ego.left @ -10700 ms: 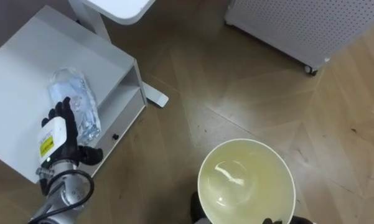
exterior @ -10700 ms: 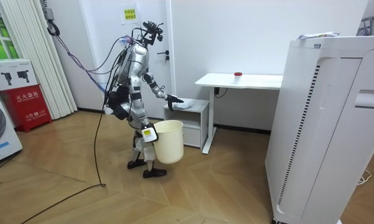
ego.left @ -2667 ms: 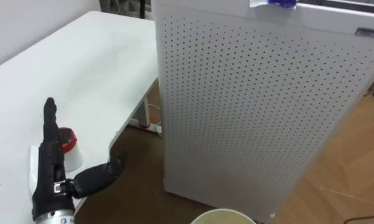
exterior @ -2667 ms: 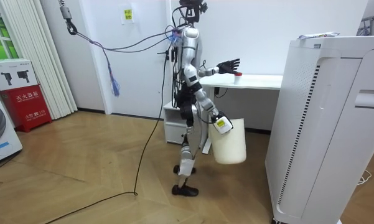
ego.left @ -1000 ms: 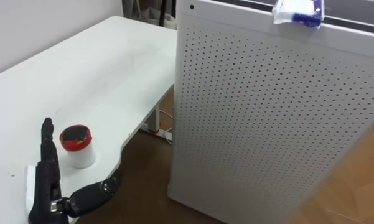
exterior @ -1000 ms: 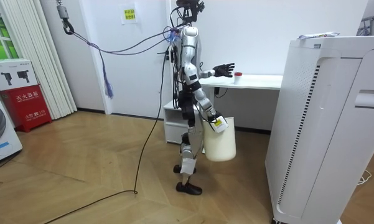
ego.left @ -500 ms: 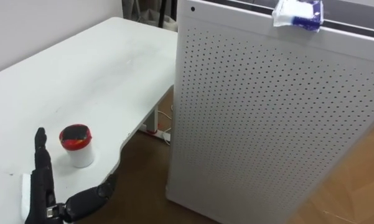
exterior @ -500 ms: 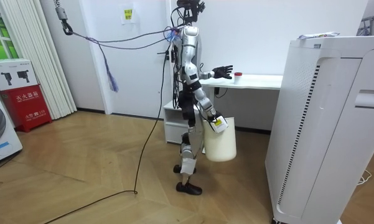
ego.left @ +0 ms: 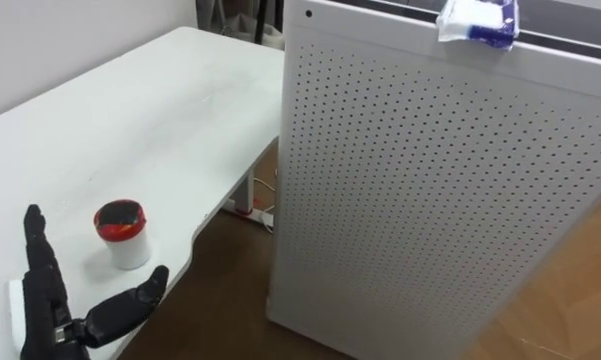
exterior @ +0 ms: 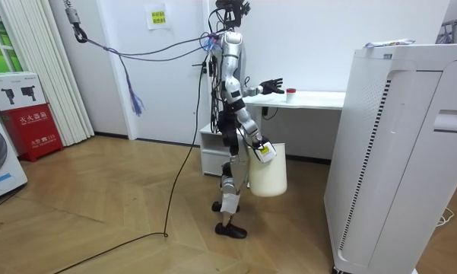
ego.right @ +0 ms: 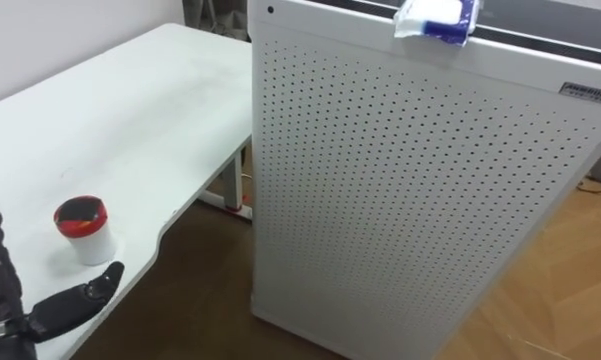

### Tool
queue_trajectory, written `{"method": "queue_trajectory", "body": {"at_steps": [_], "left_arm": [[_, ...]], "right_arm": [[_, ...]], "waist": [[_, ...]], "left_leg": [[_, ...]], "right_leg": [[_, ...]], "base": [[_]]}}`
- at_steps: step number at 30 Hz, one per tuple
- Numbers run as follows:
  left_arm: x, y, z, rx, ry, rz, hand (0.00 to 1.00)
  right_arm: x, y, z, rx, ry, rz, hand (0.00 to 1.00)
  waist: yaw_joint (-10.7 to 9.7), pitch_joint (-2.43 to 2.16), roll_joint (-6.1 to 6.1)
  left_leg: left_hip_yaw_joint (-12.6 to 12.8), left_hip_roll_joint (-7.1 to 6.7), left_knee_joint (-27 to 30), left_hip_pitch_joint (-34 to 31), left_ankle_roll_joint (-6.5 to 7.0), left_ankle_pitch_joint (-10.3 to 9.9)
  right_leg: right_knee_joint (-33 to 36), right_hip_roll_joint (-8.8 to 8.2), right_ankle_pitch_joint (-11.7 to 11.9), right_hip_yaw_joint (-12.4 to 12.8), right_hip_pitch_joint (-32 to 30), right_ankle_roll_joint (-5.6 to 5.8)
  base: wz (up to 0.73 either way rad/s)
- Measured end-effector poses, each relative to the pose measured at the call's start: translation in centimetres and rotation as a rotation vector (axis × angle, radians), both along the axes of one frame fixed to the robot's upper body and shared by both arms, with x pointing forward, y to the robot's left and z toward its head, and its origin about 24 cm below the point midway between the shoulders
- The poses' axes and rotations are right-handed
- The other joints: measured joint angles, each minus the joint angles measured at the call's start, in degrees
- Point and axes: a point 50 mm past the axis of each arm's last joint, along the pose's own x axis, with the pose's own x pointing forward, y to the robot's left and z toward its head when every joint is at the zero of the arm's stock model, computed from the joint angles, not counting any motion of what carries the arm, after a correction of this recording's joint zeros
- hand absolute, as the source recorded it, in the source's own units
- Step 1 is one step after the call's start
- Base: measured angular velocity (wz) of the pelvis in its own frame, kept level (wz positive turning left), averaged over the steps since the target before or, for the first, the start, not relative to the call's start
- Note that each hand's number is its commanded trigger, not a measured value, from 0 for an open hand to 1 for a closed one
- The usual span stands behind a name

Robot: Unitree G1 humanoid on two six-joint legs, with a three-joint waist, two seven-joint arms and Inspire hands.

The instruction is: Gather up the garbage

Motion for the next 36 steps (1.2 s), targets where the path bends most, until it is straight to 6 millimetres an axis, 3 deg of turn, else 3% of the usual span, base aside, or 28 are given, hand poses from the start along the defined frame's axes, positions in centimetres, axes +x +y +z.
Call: {"method": "queue_trajectory", "body": {"at_steps": [4, 7, 10, 21, 27, 33, 36], "left_arm": [[0.4, 0.1, -0.3, 0.000, 0.018, 0.006, 0.00], [0.7, 0.6, -0.6, 0.001, 0.037, 0.029, 0.00], [1.0, 0.8, -0.4, 0.002, 0.023, 0.051, 0.00], [1.2, 0.8, -0.2, 0.002, 0.015, 0.048, 0.00], [1.3, 0.8, -0.9, 0.000, 0.056, 0.051, 0.00], [1.9, 1.4, -3.0, -0.051, 0.153, 0.077, 0.00], [2.2, 1.5, -2.8, -0.062, 0.145, 0.076, 0.00]], "right_arm": [[-0.1, 0.6, -0.1, 0.011, 0.006, -0.006, 1.00], [-0.1, 0.8, -0.2, 0.013, 0.011, -0.006, 1.00], [-0.1, 0.8, -0.2, 0.011, 0.011, 0.000, 1.00], [-0.1, 1.2, -0.3, 0.015, 0.011, 0.012, 1.00], [-0.1, 1.4, -0.3, 0.019, 0.012, 0.015, 1.00], [-0.1, 1.5, -0.3, 0.019, 0.013, 0.023, 1.00], [-0.1, 1.5, -0.3, 0.019, 0.013, 0.022, 1.00]], "waist": [[-0.06, -0.11, -0.87], [-0.26, 0.36, -0.92], [-0.29, 0.44, -1.14], [-0.25, 0.15, -1.57], [-0.29, 0.24, -1.65], [-0.40, 0.53, -1.29], [-0.55, 0.50, -1.32]], "left_leg": [[0.19, 0.00, 0.07, 0.26, 0.00, 0.00], [0.42, 0.01, -0.22, 0.91, -0.02, -0.04], [0.79, 0.06, -0.38, 0.91, -0.05, -0.09], [1.18, 0.16, -0.36, 1.00, -0.05, -0.09], [1.18, 0.16, -0.39, 1.01, -0.05, -0.09], [1.14, 0.23, -0.31, 0.83, -0.11, -0.49], [1.19, 0.29, -0.05, 0.77, -0.13, -0.64]], "right_leg": [[-0.01, 0.03, 0.00, 0.05, 0.27, 0.00], [-0.04, 0.17, 0.00, 0.14, 1.05, 0.00], [-0.01, 0.36, 0.04, 1.11, 0.95, -0.06], [-0.11, 0.44, 0.06, 1.49, 0.87, -0.10], [-0.14, 0.47, 0.07, 1.66, 0.89, -0.11], [-0.13, 0.76, 0.10, 3.00, 0.84, -0.16], [-0.11, 0.82, 0.10, 3.04, 0.84, -0.16]], "base": [[0.00], [-0.03], [-0.07], [-0.01], [0.00], [-0.01], [0.00]]}}
